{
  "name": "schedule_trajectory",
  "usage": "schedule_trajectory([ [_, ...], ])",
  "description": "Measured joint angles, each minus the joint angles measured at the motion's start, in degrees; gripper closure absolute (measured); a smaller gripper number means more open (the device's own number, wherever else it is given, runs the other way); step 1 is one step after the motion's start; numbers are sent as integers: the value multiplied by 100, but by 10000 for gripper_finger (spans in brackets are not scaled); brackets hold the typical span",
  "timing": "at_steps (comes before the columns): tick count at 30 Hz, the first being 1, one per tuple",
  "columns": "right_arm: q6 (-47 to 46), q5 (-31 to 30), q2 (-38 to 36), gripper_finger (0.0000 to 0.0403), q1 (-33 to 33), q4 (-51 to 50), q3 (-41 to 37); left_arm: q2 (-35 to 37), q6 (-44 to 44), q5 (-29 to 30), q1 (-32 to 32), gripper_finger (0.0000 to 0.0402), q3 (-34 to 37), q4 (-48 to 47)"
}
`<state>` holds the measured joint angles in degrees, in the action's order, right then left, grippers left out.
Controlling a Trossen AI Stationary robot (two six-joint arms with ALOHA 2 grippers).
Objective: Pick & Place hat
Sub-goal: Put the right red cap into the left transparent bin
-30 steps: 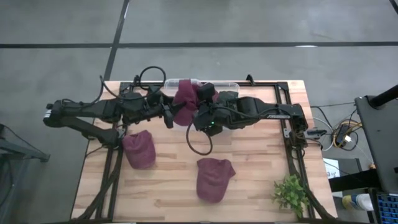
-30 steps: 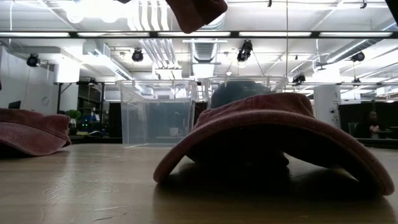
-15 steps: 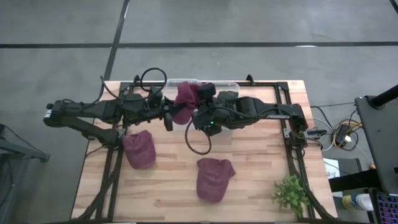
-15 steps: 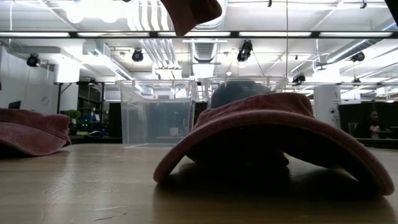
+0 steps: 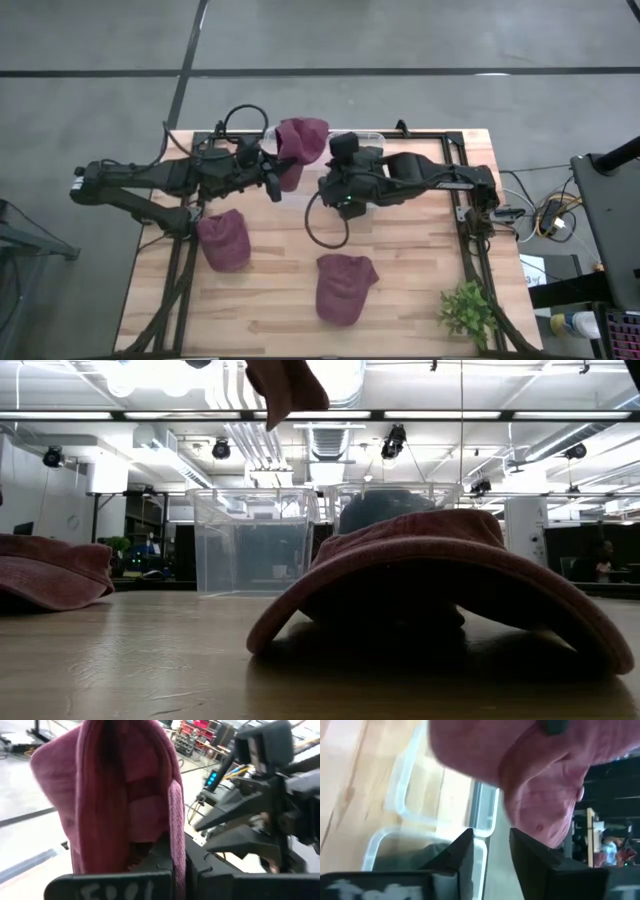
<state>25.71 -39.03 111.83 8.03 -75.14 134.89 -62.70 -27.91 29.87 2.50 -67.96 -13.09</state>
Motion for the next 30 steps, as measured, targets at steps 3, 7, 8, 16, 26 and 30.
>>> schedule_trajectory([
  [3, -256, 0, -89, 262, 2, -448, -2, 0, -115, 45, -108, 397, 1, 6],
  [7, -824, -4, -275, 256, -2, -1062, -2, 20, -446, 62, -316, 397, 161, 40],
  [8, -947, -3, -329, 257, -1, -1197, -3, 20, -534, 59, -386, 397, 226, 43],
  [16, -1611, 12, -959, 276, -2, -1491, -7, 20, -1500, -72, -1007, 397, 945, 142],
  [26, -1998, 28, -1496, 293, -2, -1486, -9, 20, -2111, -814, -1429, 397, 1820, 999],
  [30, -2017, 33, -1548, 296, -4, -1485, -11, 20, -2290, -951, -1494, 397, 2073, 1105],
])
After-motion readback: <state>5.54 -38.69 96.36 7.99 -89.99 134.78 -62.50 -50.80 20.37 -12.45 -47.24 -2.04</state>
